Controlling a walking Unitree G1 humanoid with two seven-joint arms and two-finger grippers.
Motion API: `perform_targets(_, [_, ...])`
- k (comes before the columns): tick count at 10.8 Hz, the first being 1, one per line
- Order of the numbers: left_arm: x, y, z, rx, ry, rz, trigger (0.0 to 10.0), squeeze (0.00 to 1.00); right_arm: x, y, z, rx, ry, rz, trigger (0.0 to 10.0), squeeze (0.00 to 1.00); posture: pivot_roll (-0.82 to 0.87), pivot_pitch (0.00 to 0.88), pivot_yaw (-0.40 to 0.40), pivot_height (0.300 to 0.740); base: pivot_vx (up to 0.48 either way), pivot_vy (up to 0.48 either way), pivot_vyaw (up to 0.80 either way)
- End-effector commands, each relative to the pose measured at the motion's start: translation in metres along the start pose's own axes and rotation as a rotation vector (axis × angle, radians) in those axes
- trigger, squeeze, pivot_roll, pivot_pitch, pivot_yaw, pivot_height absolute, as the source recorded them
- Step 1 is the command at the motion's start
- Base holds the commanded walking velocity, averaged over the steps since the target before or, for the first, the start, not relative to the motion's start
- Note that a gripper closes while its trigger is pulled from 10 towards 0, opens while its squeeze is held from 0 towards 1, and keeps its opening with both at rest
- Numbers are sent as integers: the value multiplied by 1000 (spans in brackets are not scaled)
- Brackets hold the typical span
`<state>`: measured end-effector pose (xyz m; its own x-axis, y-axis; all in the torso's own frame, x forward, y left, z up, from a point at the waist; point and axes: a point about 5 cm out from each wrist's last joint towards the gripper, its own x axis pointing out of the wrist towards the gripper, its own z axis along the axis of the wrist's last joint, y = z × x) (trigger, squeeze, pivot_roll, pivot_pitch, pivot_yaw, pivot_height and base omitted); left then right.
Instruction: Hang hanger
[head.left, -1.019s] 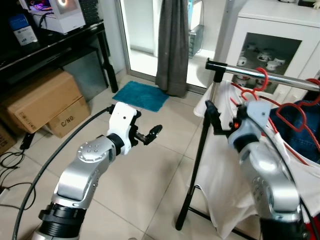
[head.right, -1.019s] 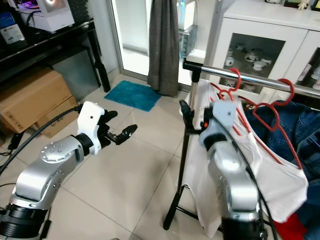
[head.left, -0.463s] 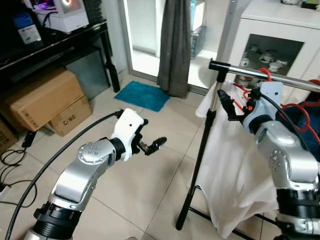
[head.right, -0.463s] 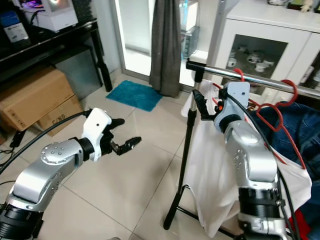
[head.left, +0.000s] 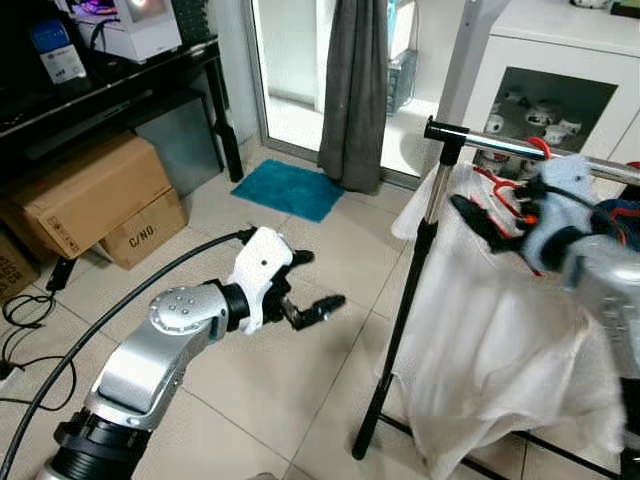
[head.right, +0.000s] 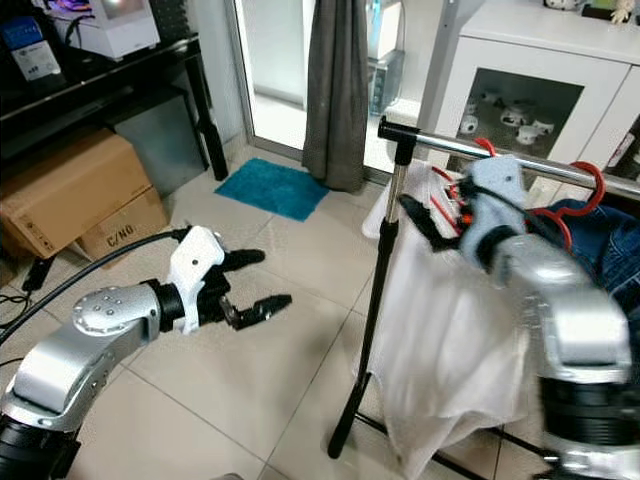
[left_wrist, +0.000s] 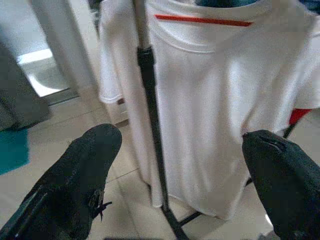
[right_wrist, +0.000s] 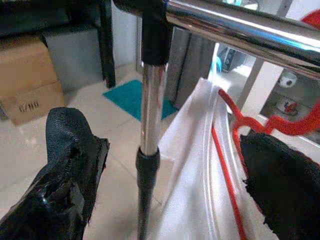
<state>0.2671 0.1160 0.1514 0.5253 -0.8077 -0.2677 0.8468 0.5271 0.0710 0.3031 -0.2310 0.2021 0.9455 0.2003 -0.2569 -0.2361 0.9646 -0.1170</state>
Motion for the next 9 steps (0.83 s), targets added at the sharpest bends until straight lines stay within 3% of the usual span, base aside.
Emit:
perform_targets(1, [0,-4,4,13,-12,-40,10000,725,-4,-8,3,1,11,-25,10000,0,-156,0,46,719,0,0,0])
perform_targets(3, [1,-10,7,11,-32,-114,10000,729,2,-21,1,-19,67,-90,10000,0,-160,0,49,719,0,0,0])
perform_targets(5, [1,-12,9,23,-32,-154,10000,725,19,-28,-5,22,114,-110,10000,0,-161,0,52,719,0,0,0])
perform_targets(6, [1,-11,10,25,-33,-159,10000,725,28,-33,-6,40,121,-105,7490,0,-159,0,53,719,0,0,0])
perform_targets(8, [1,-11,10,26,-33,-168,10000,725,37,-42,-5,61,119,-97,0,0,-159,0,52,719,0,0,0])
perform_targets(9, [2,-12,10,27,-33,-171,10000,725,40,-47,-6,52,131,-90,0,0,-155,0,49,719,0,0,0])
